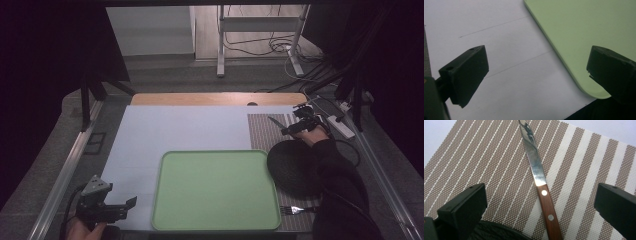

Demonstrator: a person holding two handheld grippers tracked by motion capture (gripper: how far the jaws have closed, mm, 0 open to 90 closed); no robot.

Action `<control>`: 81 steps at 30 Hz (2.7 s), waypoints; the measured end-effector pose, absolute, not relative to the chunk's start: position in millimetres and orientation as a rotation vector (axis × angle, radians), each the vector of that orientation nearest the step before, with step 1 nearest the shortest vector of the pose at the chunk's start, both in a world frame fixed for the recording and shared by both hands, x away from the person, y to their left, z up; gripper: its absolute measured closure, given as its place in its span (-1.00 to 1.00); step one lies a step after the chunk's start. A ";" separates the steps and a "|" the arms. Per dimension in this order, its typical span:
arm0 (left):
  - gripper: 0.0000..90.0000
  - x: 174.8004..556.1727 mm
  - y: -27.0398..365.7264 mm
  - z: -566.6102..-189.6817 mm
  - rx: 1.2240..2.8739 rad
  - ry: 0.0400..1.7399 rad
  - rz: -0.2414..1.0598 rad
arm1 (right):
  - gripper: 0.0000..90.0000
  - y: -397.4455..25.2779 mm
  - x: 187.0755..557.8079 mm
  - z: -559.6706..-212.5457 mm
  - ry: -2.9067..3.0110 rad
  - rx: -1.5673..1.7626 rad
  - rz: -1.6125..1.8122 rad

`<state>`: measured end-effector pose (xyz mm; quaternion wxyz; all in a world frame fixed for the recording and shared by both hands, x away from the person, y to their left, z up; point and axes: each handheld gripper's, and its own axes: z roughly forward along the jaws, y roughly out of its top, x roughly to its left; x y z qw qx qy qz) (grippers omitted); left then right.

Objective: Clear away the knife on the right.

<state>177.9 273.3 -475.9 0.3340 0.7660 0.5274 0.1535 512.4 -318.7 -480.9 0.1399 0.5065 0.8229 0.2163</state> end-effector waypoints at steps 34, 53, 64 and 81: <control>-0.91 178.3 274.3 -476.2 1.996 1.378 0.386 | 0.01 -331.0 521.0 -499.6 2.388 1.446 0.572; -0.91 176.5 274.7 -476.2 1.998 1.384 0.391 | 0.72 -344.2 522.8 -495.8 2.494 1.345 0.609; -0.91 174.5 275.6 -476.1 1.994 1.390 0.394 | 0.72 -367.9 522.0 -487.9 2.428 1.371 0.609; -0.91 174.0 276.0 -475.9 1.985 1.390 0.396 | 0.72 -353.9 502.3 -464.8 2.396 1.369 0.741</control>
